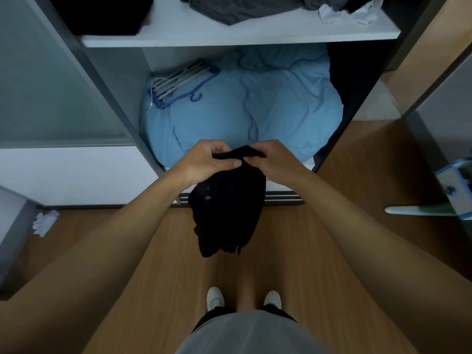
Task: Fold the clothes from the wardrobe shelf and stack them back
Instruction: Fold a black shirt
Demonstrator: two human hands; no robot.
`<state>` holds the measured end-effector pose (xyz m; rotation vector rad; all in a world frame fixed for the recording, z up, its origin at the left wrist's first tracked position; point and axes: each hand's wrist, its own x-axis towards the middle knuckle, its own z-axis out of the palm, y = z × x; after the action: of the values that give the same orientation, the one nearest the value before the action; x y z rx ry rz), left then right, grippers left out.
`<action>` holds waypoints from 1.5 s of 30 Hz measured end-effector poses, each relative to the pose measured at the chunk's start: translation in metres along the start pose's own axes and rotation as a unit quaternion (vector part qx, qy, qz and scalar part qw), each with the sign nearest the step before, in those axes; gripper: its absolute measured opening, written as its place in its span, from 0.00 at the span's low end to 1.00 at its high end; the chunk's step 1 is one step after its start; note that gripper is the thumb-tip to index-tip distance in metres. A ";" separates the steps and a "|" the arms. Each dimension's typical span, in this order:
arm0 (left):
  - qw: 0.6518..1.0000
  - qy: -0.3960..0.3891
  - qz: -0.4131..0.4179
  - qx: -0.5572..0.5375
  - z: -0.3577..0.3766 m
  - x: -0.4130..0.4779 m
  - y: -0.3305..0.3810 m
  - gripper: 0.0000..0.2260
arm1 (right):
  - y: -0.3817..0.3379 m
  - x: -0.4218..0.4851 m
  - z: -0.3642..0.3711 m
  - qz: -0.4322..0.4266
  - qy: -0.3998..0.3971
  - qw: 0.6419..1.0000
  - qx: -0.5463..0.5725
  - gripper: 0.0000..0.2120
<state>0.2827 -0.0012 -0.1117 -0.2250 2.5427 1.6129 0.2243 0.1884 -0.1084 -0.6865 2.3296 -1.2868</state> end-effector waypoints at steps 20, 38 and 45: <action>1.000 -0.003 0.000 -0.004 0.001 0.006 -0.029 0.11 | -0.009 -0.011 -0.008 0.019 0.003 0.996 0.088 0.04; 0.993 -0.051 -0.098 0.033 -0.035 -0.022 -0.091 0.16 | 0.049 -0.019 -0.040 0.109 0.093 0.988 -0.053 0.16; 0.990 -0.023 -0.102 0.099 -0.052 -0.015 -0.096 0.15 | 0.081 -0.028 -0.038 0.166 0.030 0.986 -0.018 0.08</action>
<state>0.3144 -0.0875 -0.1726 -0.4084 2.5268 1.2706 0.2078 0.2673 -0.1558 -0.2551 2.3929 -1.1302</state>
